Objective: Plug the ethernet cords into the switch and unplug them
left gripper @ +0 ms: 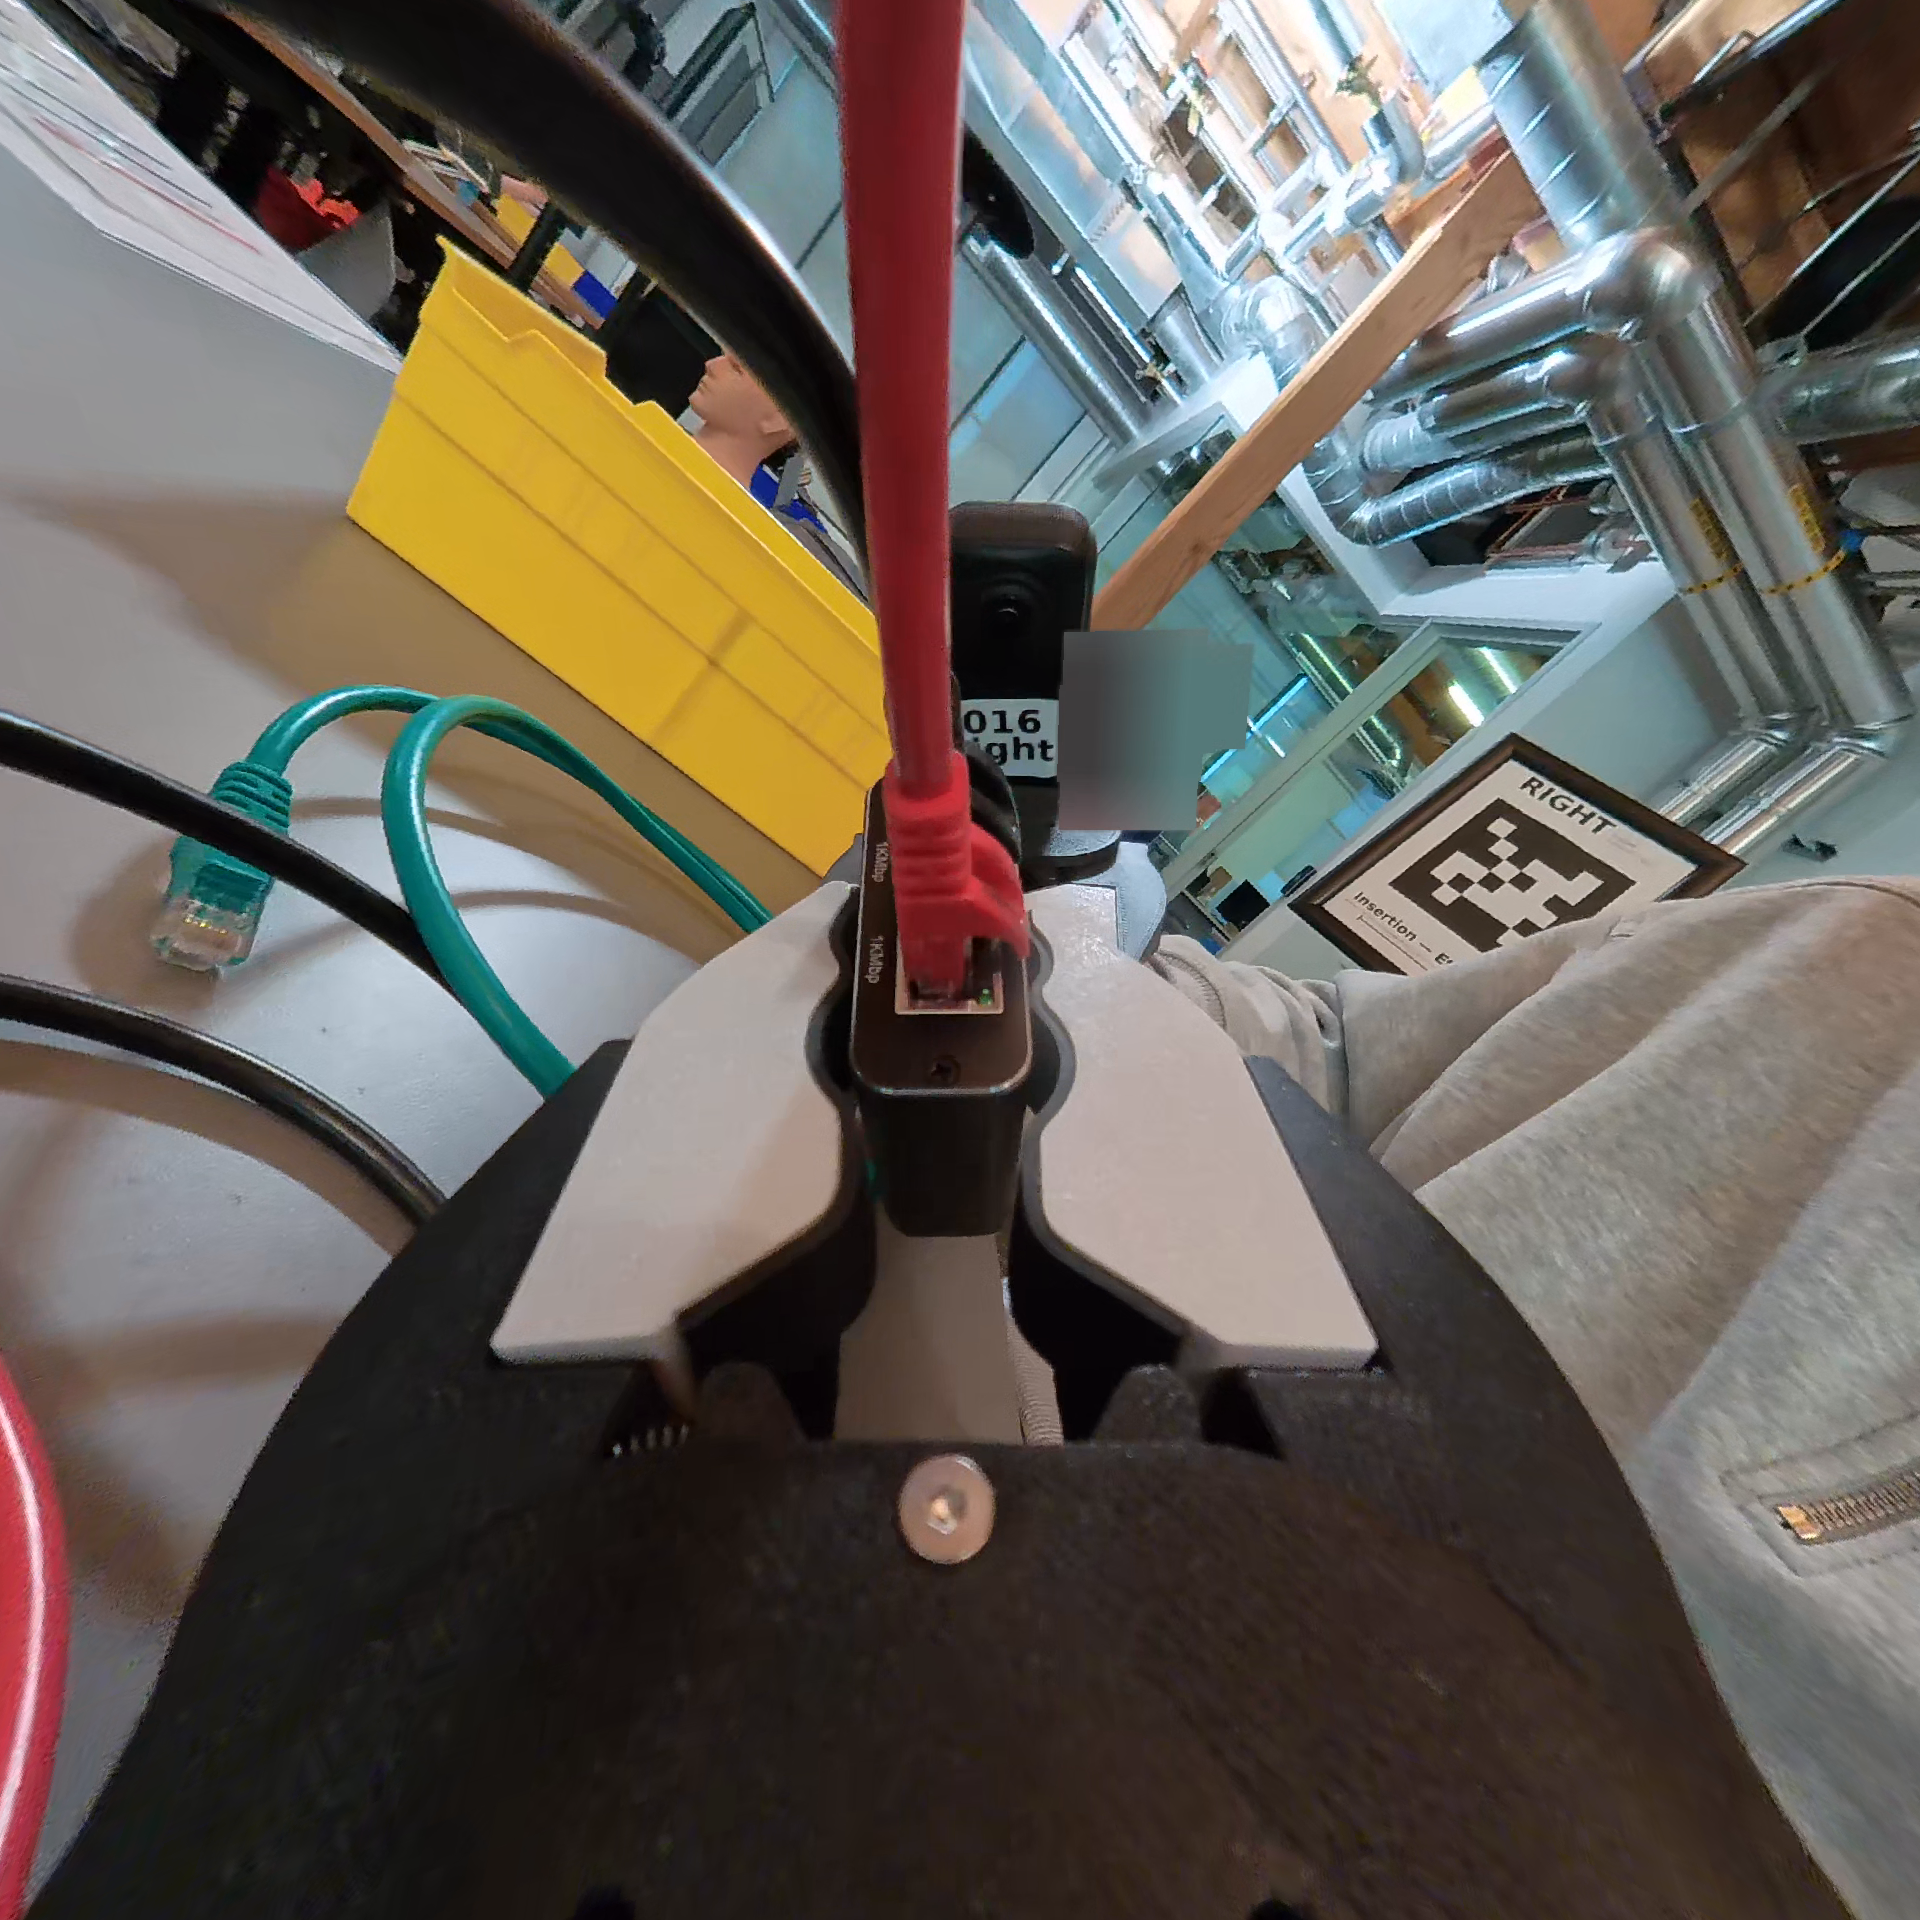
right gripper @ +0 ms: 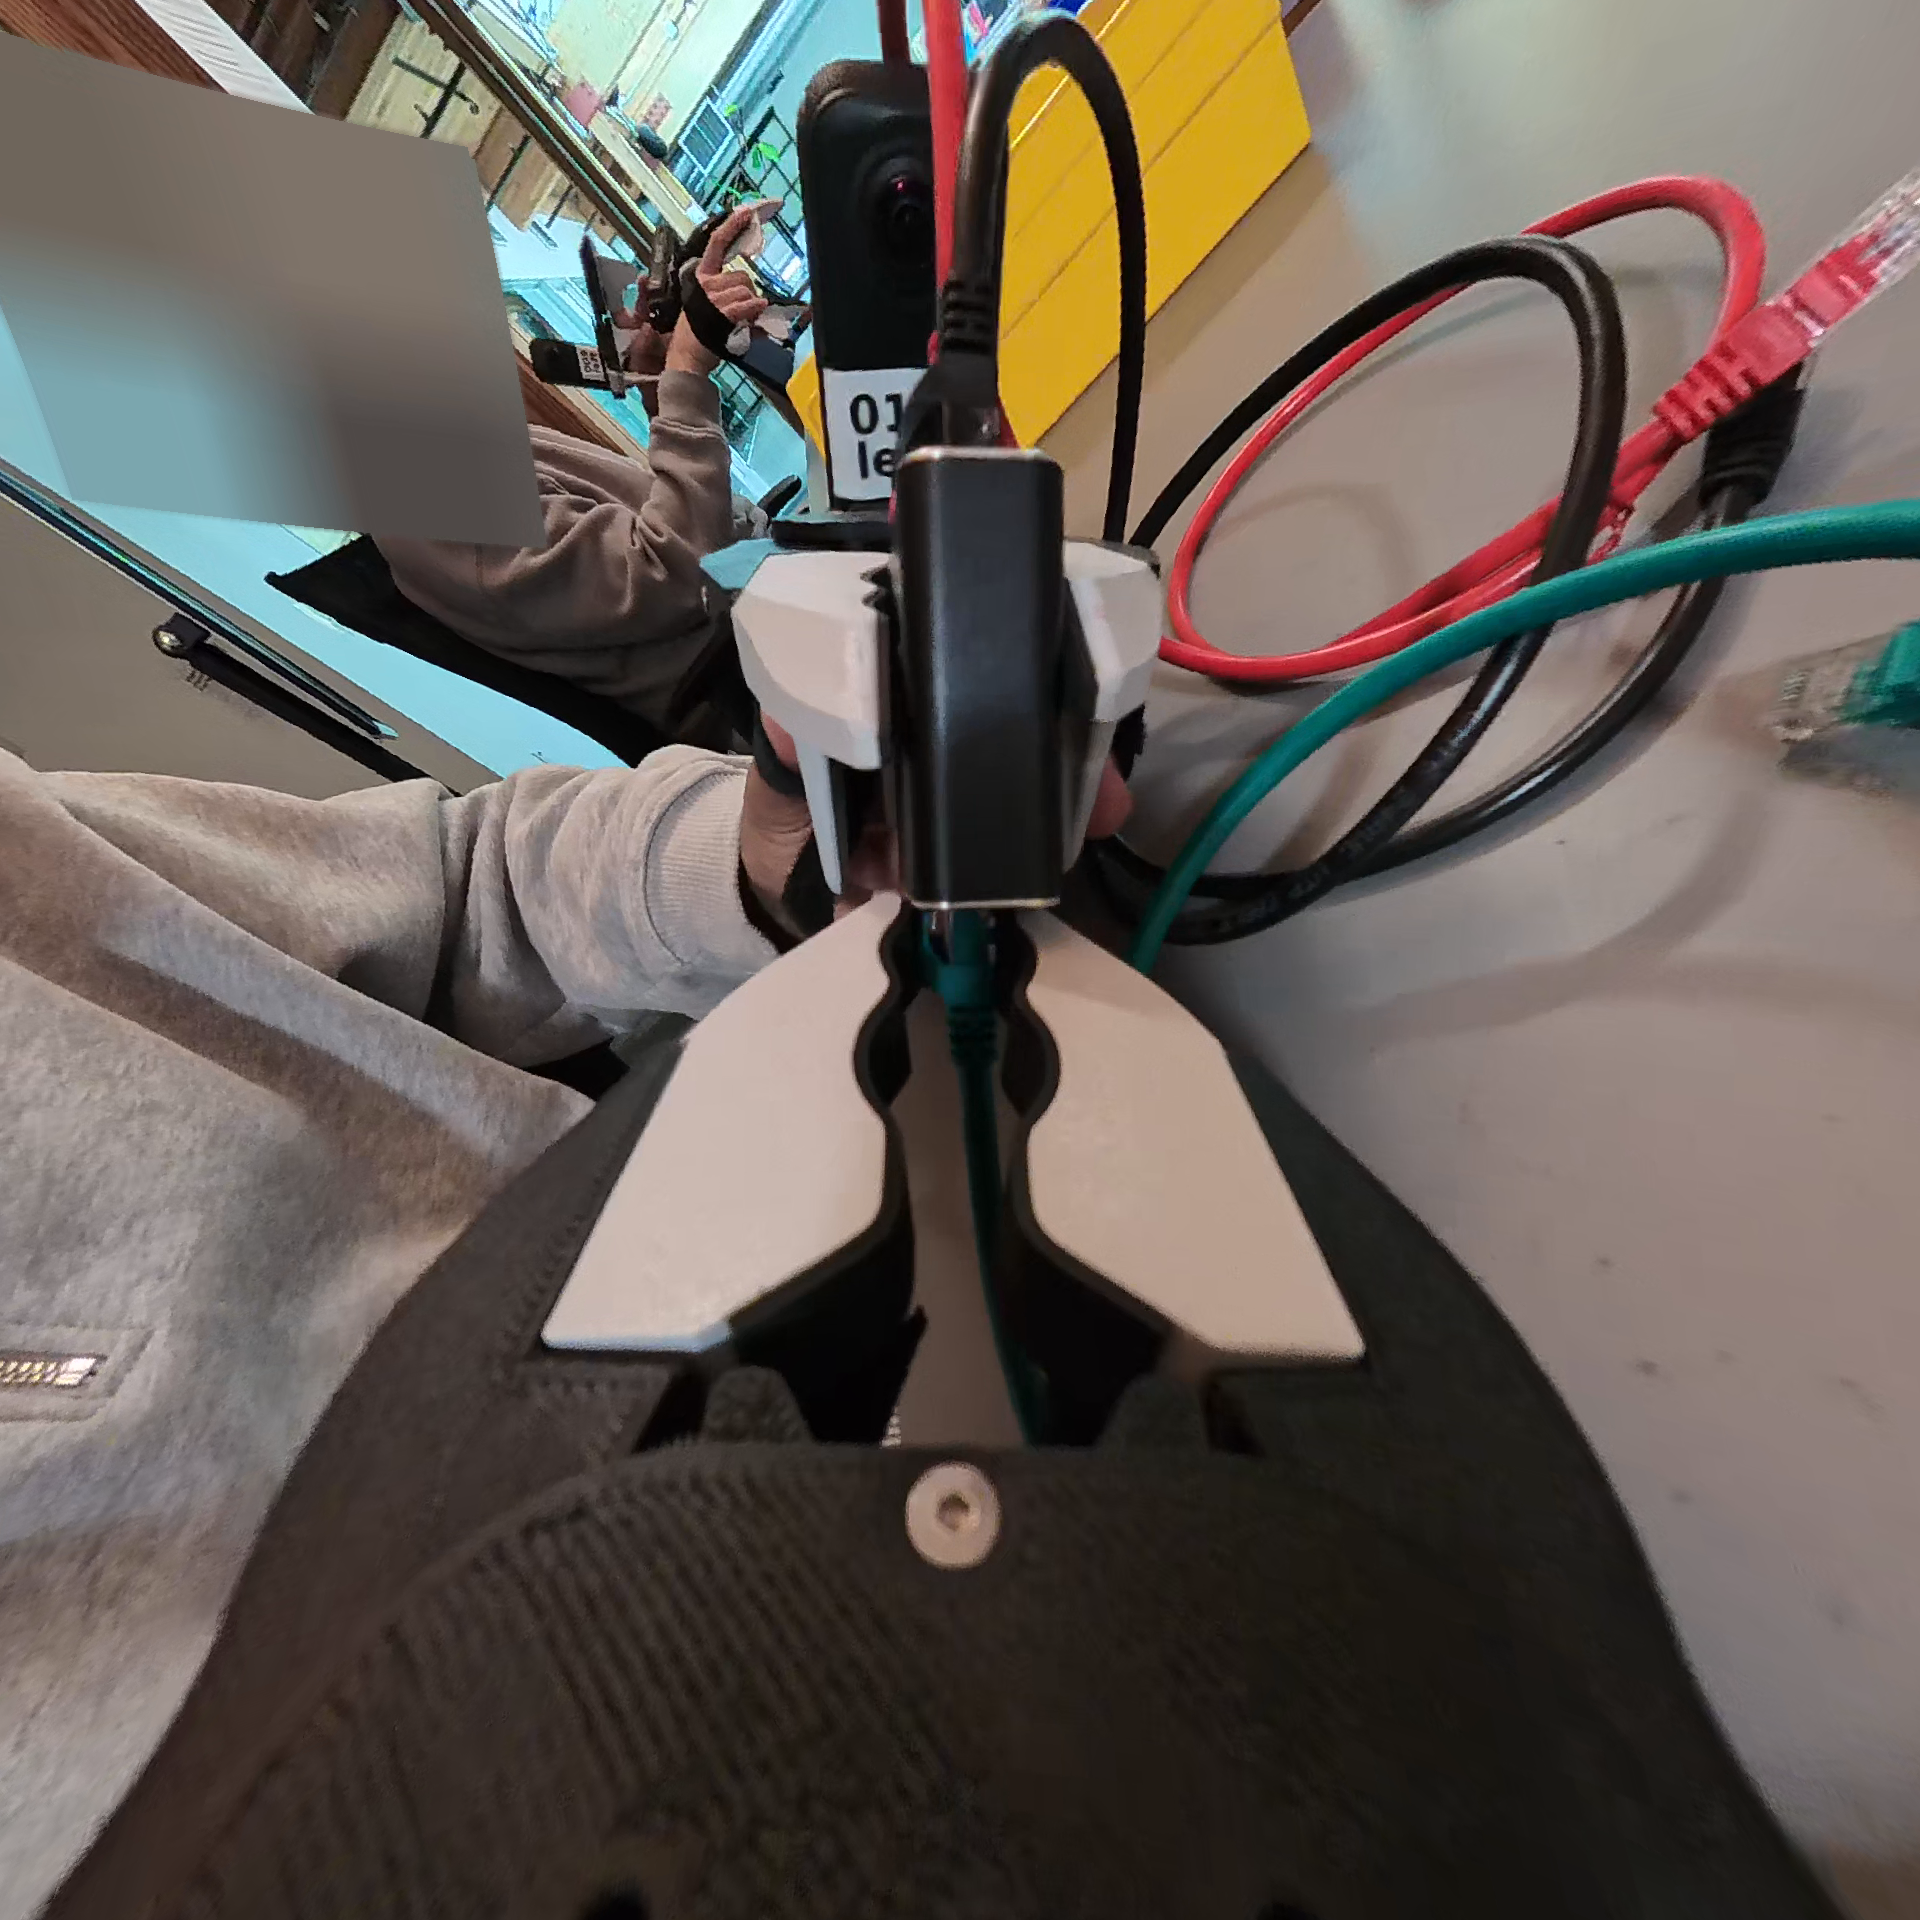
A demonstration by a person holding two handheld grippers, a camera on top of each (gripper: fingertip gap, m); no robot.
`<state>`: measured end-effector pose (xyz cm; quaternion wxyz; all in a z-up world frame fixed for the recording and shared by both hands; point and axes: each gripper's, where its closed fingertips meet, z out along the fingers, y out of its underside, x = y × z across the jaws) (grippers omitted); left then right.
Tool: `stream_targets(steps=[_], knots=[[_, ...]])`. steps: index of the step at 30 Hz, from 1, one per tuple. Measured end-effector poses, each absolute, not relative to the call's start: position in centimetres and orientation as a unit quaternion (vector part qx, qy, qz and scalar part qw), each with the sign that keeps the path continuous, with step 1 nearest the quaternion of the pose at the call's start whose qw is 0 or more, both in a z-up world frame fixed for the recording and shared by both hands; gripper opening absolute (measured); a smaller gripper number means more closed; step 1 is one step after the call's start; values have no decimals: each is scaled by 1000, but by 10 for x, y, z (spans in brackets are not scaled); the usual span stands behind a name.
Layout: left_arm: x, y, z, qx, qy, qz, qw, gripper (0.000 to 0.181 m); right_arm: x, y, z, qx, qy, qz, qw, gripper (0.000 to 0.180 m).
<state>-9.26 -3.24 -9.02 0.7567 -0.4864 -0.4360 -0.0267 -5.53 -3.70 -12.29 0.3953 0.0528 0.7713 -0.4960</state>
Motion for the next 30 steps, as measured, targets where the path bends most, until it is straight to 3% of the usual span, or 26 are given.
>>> stream_targets(steps=[9, 18, 26, 30], knots=[[-97, -39, -90, -471, -450, -15, 759, 26, -62, -42, -122, 92, 744, -501, 432, 15], [-94, -36, -88, -478, -435, -14, 763, 28, -61, -39, -115, 54, 757, -534, 372, 15], [-98, -49, -87, -440, -448, -21, 778, 27, -82, -38, -95, 23, 742, -621, 250, 44], [-100, -51, -90, -432, -458, -29, 776, 26, -84, -37, -90, -19, 751, -640, 161, 38]])
